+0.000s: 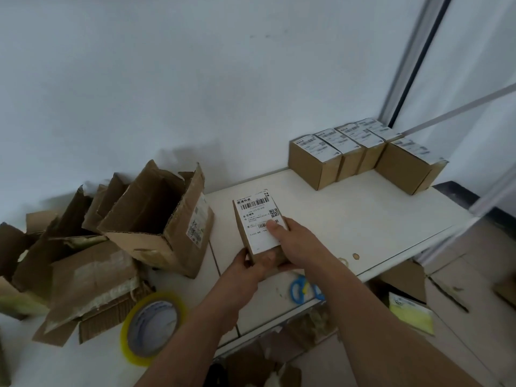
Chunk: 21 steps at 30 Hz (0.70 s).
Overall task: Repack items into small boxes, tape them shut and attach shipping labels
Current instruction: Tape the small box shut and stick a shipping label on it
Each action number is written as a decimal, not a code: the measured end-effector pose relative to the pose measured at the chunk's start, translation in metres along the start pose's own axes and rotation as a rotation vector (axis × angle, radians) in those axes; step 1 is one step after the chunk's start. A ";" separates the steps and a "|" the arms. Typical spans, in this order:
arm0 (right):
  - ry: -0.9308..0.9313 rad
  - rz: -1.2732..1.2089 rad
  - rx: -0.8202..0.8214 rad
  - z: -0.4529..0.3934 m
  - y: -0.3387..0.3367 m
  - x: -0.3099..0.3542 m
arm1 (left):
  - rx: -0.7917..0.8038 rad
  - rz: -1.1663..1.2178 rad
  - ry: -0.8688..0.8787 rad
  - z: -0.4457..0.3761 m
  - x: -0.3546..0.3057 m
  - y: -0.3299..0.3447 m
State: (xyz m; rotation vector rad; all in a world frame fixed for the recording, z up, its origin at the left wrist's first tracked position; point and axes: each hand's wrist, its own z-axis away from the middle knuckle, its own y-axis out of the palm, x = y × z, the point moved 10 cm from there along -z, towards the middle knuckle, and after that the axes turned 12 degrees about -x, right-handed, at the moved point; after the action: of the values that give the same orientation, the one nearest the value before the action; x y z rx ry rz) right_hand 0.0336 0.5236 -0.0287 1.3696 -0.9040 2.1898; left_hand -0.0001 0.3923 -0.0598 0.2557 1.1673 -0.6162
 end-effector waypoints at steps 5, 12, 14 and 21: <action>0.002 0.038 -0.086 -0.010 -0.048 0.002 | 0.003 0.019 0.019 -0.007 -0.023 0.035; 0.022 -0.071 -0.193 -0.033 -0.126 -0.008 | 0.075 -0.001 0.063 -0.021 -0.059 0.112; 0.024 -0.105 -0.232 -0.042 -0.152 -0.010 | 0.102 -0.021 0.078 -0.027 -0.070 0.138; 0.059 -0.130 -0.427 -0.091 -0.250 -0.032 | 0.176 -0.075 0.091 -0.060 -0.097 0.244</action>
State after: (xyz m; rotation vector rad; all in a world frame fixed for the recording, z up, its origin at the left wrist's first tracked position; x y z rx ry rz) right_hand 0.1475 0.7653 -0.0080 1.1166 -1.1442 1.7963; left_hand 0.0687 0.6506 -0.0246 0.3939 1.2156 -0.7814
